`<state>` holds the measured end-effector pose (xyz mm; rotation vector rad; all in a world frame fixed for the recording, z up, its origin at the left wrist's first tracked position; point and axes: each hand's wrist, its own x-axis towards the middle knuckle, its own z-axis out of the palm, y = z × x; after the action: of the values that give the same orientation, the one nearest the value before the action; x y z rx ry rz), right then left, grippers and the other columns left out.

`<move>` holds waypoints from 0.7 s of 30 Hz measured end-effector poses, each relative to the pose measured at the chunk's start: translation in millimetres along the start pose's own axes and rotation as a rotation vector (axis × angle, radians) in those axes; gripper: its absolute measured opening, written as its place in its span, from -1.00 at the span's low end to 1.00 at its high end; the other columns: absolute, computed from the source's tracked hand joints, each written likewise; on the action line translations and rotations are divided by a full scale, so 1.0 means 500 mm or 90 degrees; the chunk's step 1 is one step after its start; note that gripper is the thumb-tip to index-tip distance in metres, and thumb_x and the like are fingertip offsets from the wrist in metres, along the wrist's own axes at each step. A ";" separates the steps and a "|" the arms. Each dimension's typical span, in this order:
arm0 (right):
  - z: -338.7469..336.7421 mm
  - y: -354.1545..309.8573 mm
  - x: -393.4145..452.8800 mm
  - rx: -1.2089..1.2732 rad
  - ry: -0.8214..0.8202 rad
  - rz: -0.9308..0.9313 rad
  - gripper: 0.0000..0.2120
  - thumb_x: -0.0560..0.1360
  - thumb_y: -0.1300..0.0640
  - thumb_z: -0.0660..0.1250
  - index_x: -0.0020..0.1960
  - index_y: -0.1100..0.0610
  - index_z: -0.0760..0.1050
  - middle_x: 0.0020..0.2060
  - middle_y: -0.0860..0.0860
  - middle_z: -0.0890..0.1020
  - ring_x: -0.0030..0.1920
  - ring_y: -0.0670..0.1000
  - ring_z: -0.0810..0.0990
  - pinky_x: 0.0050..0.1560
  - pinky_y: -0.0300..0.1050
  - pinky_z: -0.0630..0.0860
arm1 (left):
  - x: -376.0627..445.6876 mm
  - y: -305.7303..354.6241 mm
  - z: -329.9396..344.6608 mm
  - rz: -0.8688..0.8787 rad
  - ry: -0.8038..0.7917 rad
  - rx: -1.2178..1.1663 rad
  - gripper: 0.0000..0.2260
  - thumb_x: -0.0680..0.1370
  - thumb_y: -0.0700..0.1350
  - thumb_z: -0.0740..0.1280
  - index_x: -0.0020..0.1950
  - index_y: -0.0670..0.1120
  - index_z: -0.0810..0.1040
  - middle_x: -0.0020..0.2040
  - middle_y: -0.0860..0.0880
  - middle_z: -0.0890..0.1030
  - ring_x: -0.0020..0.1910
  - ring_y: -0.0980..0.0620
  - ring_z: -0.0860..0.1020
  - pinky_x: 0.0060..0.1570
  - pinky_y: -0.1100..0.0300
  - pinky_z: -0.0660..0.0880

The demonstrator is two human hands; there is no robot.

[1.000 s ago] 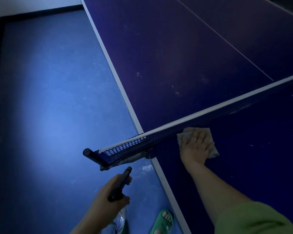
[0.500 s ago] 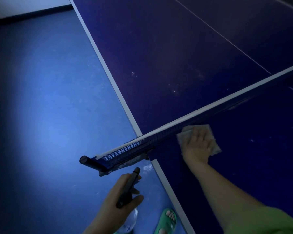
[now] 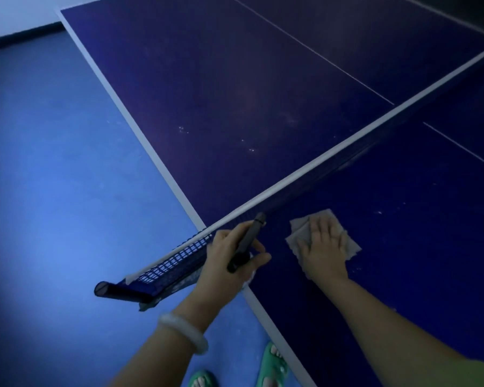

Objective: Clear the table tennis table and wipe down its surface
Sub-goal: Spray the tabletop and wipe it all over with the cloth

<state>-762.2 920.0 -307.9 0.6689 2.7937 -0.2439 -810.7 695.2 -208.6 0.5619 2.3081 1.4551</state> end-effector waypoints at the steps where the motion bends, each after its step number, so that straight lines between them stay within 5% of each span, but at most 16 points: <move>1: 0.015 -0.003 -0.022 -0.025 0.006 -0.057 -0.35 0.67 -0.09 -0.02 0.60 0.13 -0.23 0.58 0.12 -0.23 0.56 0.16 -0.29 0.51 0.25 -0.27 | 0.019 0.000 0.009 0.005 0.002 -0.009 -0.56 0.49 -0.01 0.46 0.34 0.11 0.45 -0.07 0.25 0.61 0.10 -0.04 0.45 0.15 -0.14 0.40; 4: 0.043 0.019 -0.091 -0.026 0.002 -0.174 -0.37 0.63 -0.19 -0.18 0.57 0.08 -0.29 0.57 0.01 -0.25 0.56 0.03 -0.32 0.54 0.16 -0.25 | 0.061 -0.009 0.035 0.003 0.002 -0.076 -0.55 0.50 -0.04 0.46 0.36 0.08 0.45 -0.08 0.15 0.64 0.07 -0.12 0.53 0.16 -0.17 0.43; 8: 0.048 0.063 -0.127 0.084 -0.016 -0.237 -0.35 0.65 -0.20 0.01 0.58 -0.02 -0.23 0.57 -0.13 -0.21 0.54 -0.17 -0.30 0.53 0.01 -0.33 | 0.073 -0.039 0.063 -0.035 -0.013 -0.109 -0.57 0.49 -0.06 0.47 0.33 0.13 0.48 -0.07 0.21 0.62 0.19 0.01 0.43 0.28 -0.08 0.38; 12: 0.032 0.043 -0.118 0.115 0.045 -0.153 -0.43 0.67 -0.08 0.04 0.60 0.04 -0.06 0.58 -0.10 -0.06 0.55 -0.19 -0.23 0.54 -0.04 -0.35 | 0.072 -0.058 0.065 -0.064 -0.030 -0.123 -0.74 0.44 -0.01 0.50 0.09 0.14 0.57 -0.14 0.35 0.54 0.13 -0.17 0.49 0.19 -0.20 0.45; 15: 0.031 0.009 -0.115 0.085 0.086 -0.052 -0.46 0.69 -0.07 -0.11 0.59 0.11 -0.10 0.57 -0.01 -0.13 0.56 -0.08 -0.19 0.53 -0.06 -0.36 | 0.064 -0.062 0.062 -0.055 -0.066 -0.111 -0.68 0.45 -0.04 0.51 0.15 0.13 0.55 -0.19 0.18 0.60 0.01 0.04 0.55 0.07 0.10 0.49; 18: 0.053 -0.017 -0.122 0.029 0.079 -0.001 -0.36 0.53 -0.11 -0.48 0.55 0.14 -0.32 0.55 0.06 -0.28 0.57 -0.01 -0.25 0.54 0.01 -0.33 | 0.054 -0.067 0.063 -0.078 -0.062 -0.093 -0.49 0.43 -0.09 0.53 0.34 0.03 0.47 0.03 0.00 0.59 0.13 0.00 0.54 0.22 0.02 0.45; 21: 0.067 -0.032 -0.137 0.012 0.078 0.022 -0.34 0.49 -0.09 -0.50 0.53 0.16 -0.37 0.56 0.08 -0.27 0.57 0.02 -0.24 0.55 0.06 -0.26 | 0.036 -0.069 0.060 -0.128 -0.053 -0.018 -0.26 0.38 -0.06 0.57 0.49 -0.03 0.32 0.32 -0.02 0.39 0.37 -0.03 0.33 0.41 -0.08 0.28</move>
<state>-703.3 869.8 -318.5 0.7592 2.8966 -0.2296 -816.2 714.0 -253.6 0.3636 2.2052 1.3425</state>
